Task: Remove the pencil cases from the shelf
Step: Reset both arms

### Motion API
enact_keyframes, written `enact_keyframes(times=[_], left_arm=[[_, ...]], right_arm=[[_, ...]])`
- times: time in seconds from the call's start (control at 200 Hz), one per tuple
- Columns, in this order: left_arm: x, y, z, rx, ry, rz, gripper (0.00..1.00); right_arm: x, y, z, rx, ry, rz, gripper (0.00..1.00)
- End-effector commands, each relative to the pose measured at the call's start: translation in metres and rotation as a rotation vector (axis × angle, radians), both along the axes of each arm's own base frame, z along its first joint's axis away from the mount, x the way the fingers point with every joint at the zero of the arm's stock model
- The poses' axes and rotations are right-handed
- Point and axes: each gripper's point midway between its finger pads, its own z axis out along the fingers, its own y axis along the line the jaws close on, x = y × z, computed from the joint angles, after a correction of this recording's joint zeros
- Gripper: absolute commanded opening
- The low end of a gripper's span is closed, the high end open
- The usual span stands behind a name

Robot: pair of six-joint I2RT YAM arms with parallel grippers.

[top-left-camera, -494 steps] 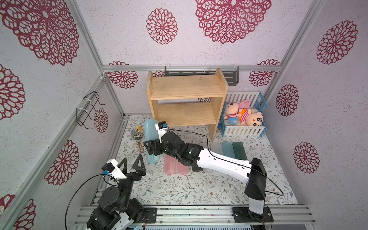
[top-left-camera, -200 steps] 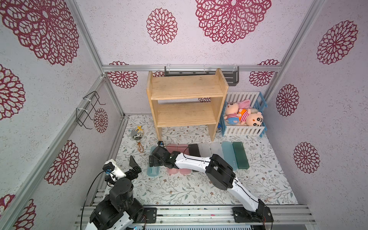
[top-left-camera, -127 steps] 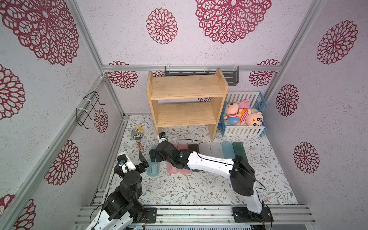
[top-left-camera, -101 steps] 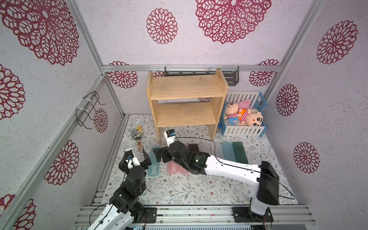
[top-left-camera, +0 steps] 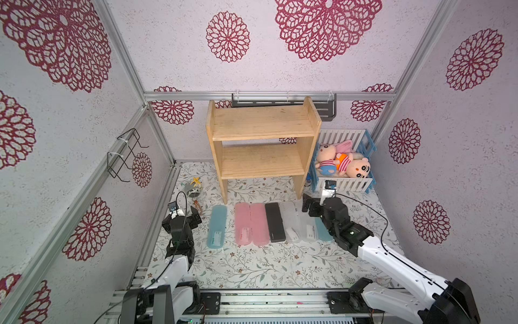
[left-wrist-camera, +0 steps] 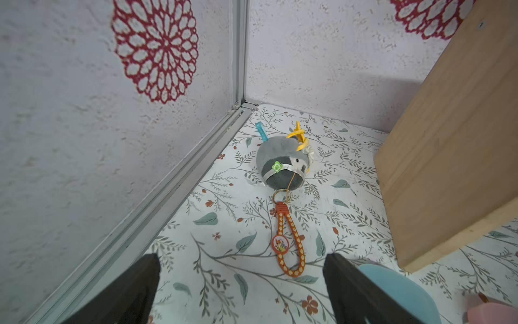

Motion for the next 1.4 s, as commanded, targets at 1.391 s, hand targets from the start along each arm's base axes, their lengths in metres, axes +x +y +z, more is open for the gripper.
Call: enact_keyframes(times=[1.391], left_arm=[[0.073,-0.011,-0.006,0.029,-0.029,-0.124,0.97]], right_arm=[[0.028,-0.095,-0.075,-0.15,-0.331,-0.054,0.99]])
